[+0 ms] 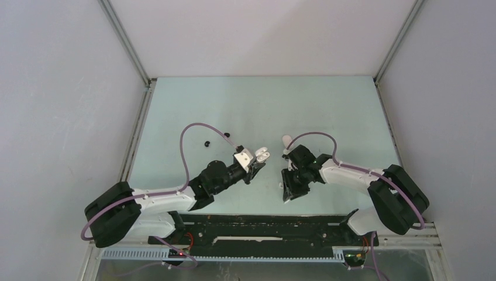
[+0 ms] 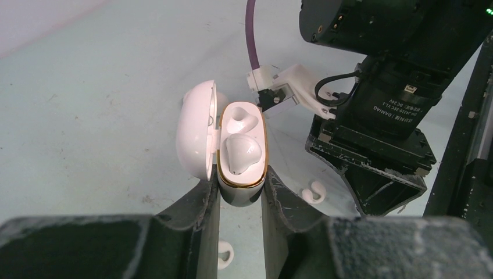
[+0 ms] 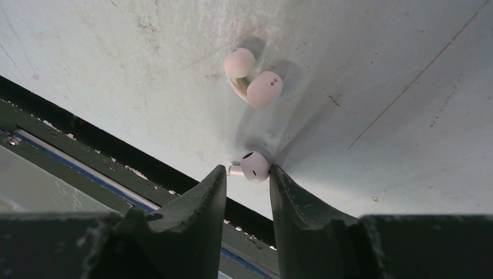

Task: Insert the wireless bluetooth earbuds into the charging case
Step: Pick up the earbud from the center of the board.

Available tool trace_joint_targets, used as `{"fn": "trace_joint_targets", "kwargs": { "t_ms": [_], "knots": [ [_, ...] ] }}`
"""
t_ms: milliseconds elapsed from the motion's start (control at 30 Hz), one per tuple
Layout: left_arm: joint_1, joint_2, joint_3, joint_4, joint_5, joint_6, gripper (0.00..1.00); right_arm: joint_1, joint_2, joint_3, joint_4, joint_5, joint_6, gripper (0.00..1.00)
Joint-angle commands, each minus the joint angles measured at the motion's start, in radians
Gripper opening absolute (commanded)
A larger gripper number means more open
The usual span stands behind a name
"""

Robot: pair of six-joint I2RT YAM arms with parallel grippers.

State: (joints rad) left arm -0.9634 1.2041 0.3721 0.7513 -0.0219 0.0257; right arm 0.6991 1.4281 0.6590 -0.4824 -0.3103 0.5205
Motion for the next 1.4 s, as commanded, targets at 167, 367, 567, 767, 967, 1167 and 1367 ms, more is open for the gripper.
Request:
{"fn": "trace_joint_targets", "kwargs": {
  "t_ms": [167, 367, 567, 767, 967, 1167, 1367],
  "knots": [
    [0.006, -0.032, -0.009, 0.031, 0.012, -0.001, 0.0, 0.042, 0.045, 0.016, -0.006, 0.092, -0.003, 0.31],
    [0.006, -0.034, -0.008, 0.028, 0.014, -0.001, 0.0, 0.035, 0.068, 0.015, -0.018, 0.15, -0.012, 0.3],
    [0.006, -0.037, -0.007, 0.023, 0.014, -0.001, 0.0, 0.023, 0.106, 0.022, -0.005, 0.168, -0.025, 0.3],
    [0.006, -0.034, -0.003, 0.02, 0.014, -0.001, 0.0, 0.06, 0.116, 0.019, -0.005, 0.209, -0.057, 0.26],
    [0.006, -0.035, 0.002, 0.014, 0.051, -0.004, 0.0, 0.094, 0.109, 0.008, -0.013, 0.243, -0.094, 0.26],
    [0.006, -0.04, 0.001, 0.012, 0.045, -0.001, 0.0, 0.161, 0.146, 0.029, -0.046, 0.287, -0.112, 0.26],
    [0.006, -0.071, -0.011, 0.008, 0.025, 0.01, 0.0, 0.207, 0.201, 0.057, -0.057, 0.298, -0.111, 0.18]
  ]
}}
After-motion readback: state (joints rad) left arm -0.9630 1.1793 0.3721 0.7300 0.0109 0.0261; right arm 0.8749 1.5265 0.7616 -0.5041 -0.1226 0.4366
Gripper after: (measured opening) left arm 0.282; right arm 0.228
